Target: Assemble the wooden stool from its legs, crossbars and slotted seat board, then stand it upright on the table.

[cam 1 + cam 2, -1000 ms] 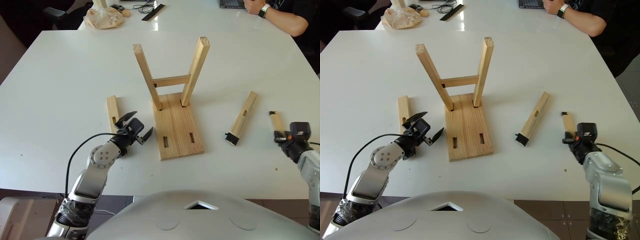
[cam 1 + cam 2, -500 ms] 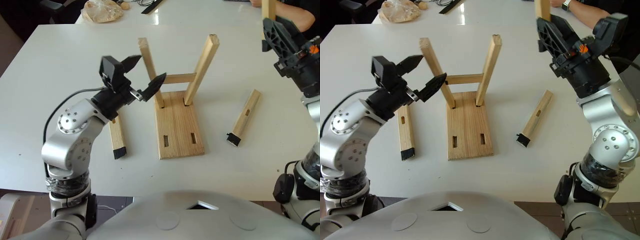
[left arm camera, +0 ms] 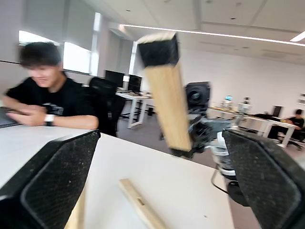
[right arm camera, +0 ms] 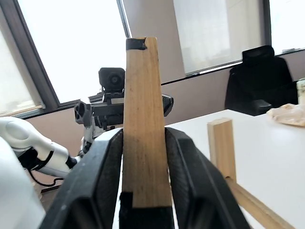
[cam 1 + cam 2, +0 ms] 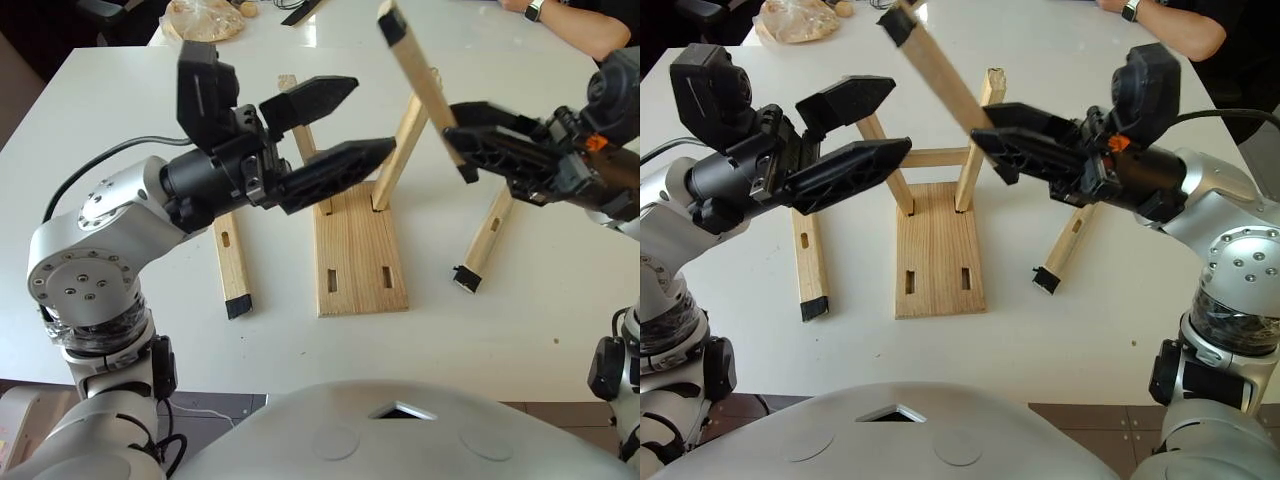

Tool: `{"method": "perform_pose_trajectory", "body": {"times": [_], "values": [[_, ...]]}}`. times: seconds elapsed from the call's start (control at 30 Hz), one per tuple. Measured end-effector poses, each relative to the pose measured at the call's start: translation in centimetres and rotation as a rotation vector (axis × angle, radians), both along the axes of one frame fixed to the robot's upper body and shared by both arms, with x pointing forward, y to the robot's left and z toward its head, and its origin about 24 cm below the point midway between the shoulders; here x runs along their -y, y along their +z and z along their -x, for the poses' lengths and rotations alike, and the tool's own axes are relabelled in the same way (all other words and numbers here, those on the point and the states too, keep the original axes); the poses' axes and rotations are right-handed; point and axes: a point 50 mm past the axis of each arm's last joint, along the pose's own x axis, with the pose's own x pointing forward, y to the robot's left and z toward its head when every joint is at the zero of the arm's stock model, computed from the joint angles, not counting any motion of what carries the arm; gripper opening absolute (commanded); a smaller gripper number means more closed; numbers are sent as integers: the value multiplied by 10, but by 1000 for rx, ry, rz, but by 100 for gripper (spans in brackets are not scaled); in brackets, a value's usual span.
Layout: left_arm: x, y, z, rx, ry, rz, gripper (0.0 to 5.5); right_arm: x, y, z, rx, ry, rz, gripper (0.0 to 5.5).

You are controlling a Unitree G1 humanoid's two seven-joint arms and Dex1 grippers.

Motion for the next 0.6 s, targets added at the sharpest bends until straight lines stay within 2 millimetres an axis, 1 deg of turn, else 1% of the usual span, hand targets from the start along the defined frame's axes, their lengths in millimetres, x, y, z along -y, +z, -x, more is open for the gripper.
{"method": "perform_pose_trajectory", "body": {"times": [0.13, 0.2, 0.3, 0.5, 0.6], "values": [[10, 1, 10, 33, -139, -50, 476, -4, -8, 4, -27, 137, 57, 131], [12, -1, 11, 35, -174, -71, 444, -5, -13, 3, -54, 178, 83, 131], [14, -5, 9, 34, -173, -104, 395, -7, -16, -1, -71, 221, 101, 131], [14, -5, 8, 56, -177, -109, 294, -10, -21, -5, -63, 244, 136, 131], [14, -5, 7, 58, -173, -105, 259, -10, -21, -5, -47, 253, 137, 131]]}}
